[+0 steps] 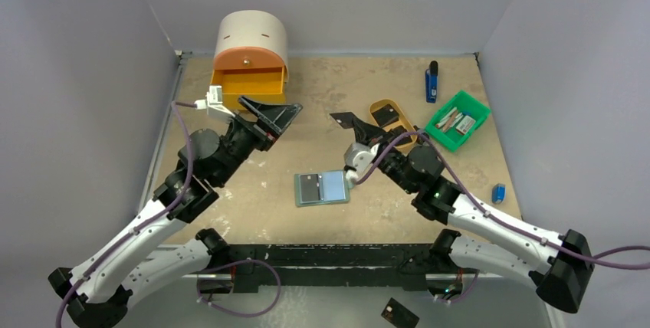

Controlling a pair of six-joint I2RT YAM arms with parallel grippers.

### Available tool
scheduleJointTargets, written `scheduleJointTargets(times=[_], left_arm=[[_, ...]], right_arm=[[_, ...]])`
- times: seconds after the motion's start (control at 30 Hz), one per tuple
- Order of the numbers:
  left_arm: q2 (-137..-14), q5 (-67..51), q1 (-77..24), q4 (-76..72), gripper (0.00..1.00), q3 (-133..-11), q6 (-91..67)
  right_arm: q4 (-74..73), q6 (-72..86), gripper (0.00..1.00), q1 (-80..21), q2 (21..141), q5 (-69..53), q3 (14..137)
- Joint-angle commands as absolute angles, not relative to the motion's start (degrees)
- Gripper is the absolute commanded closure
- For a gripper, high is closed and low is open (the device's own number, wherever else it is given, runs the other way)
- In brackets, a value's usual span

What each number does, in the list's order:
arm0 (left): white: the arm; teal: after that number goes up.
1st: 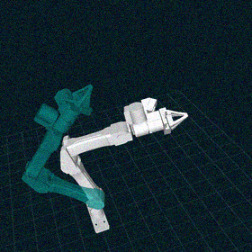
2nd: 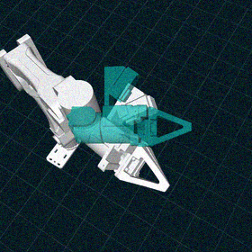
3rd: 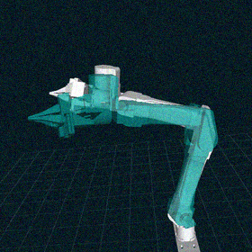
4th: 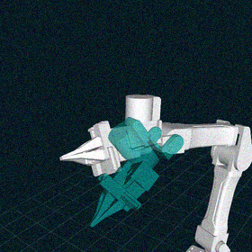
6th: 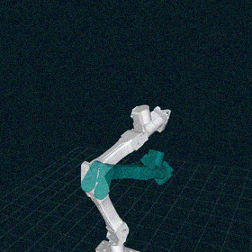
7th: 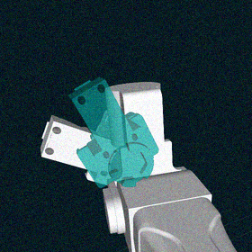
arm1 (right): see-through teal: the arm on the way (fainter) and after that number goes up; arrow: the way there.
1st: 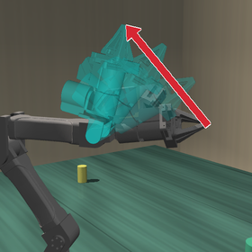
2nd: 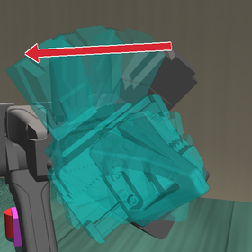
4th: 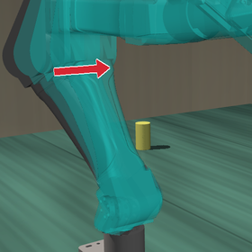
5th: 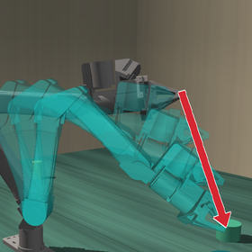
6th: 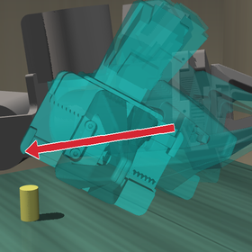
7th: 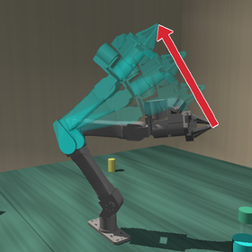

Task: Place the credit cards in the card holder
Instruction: Pick up the credit card from the storage box.

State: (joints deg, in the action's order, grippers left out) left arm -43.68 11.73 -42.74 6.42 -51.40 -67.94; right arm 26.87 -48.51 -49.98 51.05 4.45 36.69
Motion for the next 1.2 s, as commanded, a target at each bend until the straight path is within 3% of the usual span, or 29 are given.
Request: scheduleJointTargets(times=[0.0, 0.13, 0.3, 0.83, 1.17], left_arm=[[-46.6, 2.4, -42.4, -2.9, 0.0, -55.8, -76.3], [-56.0, -5.9, -42.3, 3.8, 0.02, -62.8, -76.2], [-59.2, -9.8, -42.4, 3.3, 0.06, -62.6, -76.9], [-55.6, 1.2, -42.3, 22.8, 0.07, -69.9, -64.3], [-59.3, -7.9, -42.4, 18.7, 0.28, -67.3, -64.7]], right_arm=[[40.8, -78.3, 1.0, -53.4, 52.0, 8.8, 34.9], [38.6, -85.1, 1.0, -55.6, 52.9, 8.5, 35.7], [35.2, -88.0, 1.0, -57.2, 52.7, 8.6, 36.4], [33.9, -88.4, 1.0, -57.3, 51.8, 8.8, 36.4], [34.2, -88.4, 1.0, -57.4, 52.1, 8.6, 36.7]])
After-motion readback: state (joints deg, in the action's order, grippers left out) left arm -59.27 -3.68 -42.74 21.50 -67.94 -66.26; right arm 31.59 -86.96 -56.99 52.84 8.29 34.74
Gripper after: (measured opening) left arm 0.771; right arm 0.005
